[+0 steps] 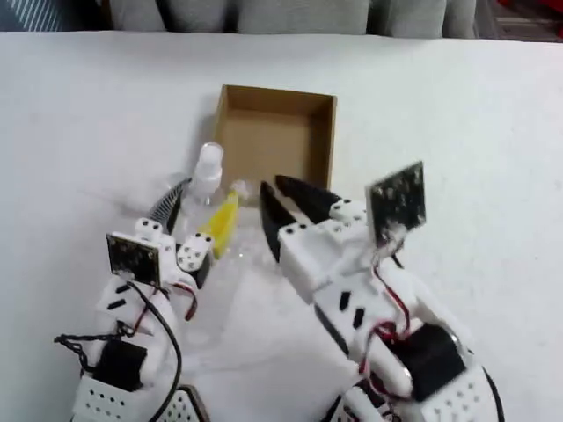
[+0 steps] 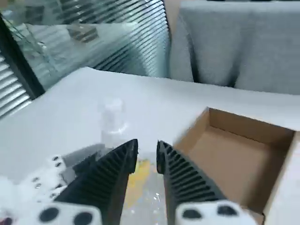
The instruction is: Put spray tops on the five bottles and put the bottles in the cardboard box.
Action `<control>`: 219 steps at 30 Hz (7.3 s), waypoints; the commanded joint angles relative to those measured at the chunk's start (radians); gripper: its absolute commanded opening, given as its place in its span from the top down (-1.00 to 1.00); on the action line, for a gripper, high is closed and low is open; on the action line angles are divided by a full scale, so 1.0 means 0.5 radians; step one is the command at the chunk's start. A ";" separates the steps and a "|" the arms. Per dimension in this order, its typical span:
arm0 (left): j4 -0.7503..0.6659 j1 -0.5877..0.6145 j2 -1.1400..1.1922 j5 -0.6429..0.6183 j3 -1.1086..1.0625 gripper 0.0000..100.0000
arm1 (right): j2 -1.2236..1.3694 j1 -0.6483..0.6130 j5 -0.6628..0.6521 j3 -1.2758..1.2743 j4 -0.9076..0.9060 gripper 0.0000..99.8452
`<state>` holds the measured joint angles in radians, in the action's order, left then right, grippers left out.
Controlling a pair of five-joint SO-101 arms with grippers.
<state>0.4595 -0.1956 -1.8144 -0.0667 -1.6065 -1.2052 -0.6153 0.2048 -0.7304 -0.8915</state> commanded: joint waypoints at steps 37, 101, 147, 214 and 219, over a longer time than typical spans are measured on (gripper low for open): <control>-0.021 -0.023 -0.029 -0.003 0.025 0.83 | 0.299 0.345 0.003 -0.384 0.370 0.97; -0.049 -0.410 1.020 -0.454 0.976 0.83 | -1.195 -0.048 0.009 -1.921 1.057 0.97; -0.203 -0.370 1.106 -0.417 0.795 0.83 | -1.192 -0.256 0.018 -1.918 1.005 0.97; -1.663 0.189 4.374 -0.411 2.700 0.83 | -1.189 1.438 -0.414 -1.918 0.207 0.97; -1.657 0.235 4.666 -0.347 2.983 0.83 | -1.189 1.435 -0.414 -1.918 0.207 0.97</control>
<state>-0.3368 -0.1097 0.4611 -0.2785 -0.2639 -1.7883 0.0936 0.0038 -1.6817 -0.7825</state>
